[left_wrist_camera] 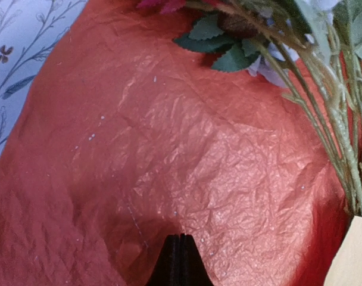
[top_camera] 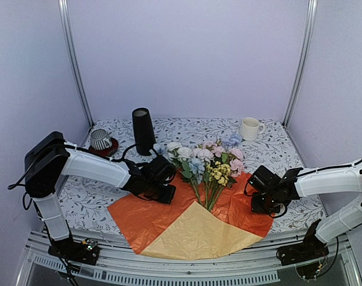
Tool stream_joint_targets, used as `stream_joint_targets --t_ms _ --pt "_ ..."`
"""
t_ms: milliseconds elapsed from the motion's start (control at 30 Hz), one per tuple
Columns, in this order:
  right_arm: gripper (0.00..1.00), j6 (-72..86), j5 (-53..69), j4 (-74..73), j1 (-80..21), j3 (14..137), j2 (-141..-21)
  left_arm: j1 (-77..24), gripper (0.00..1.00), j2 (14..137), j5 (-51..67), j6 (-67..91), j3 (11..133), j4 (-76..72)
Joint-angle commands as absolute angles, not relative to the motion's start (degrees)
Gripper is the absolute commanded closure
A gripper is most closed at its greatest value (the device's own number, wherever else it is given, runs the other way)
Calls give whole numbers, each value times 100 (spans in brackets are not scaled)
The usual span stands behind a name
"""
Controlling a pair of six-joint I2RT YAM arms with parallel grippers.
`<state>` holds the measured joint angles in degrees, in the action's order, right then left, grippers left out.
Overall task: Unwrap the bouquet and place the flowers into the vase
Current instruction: Adjust the 1/4-folded wrapping paper with the folded wrapping paper.
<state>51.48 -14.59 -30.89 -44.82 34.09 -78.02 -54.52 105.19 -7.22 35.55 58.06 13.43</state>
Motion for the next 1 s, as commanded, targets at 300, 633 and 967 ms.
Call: stream_joint_targets --t_ms 300,633,967 --pt "93 5873 -1604 -3762 -4206 3171 -7595 -4846 100 10457 -851 4339 5059 1153" --pt "94 5969 -1703 -4050 -3891 3058 -7168 -4583 100 10180 -897 4655 4522 1009" --pt "96 6515 -1890 -4520 -3867 3140 -6578 -4578 100 9911 -1019 4869 4356 1029"
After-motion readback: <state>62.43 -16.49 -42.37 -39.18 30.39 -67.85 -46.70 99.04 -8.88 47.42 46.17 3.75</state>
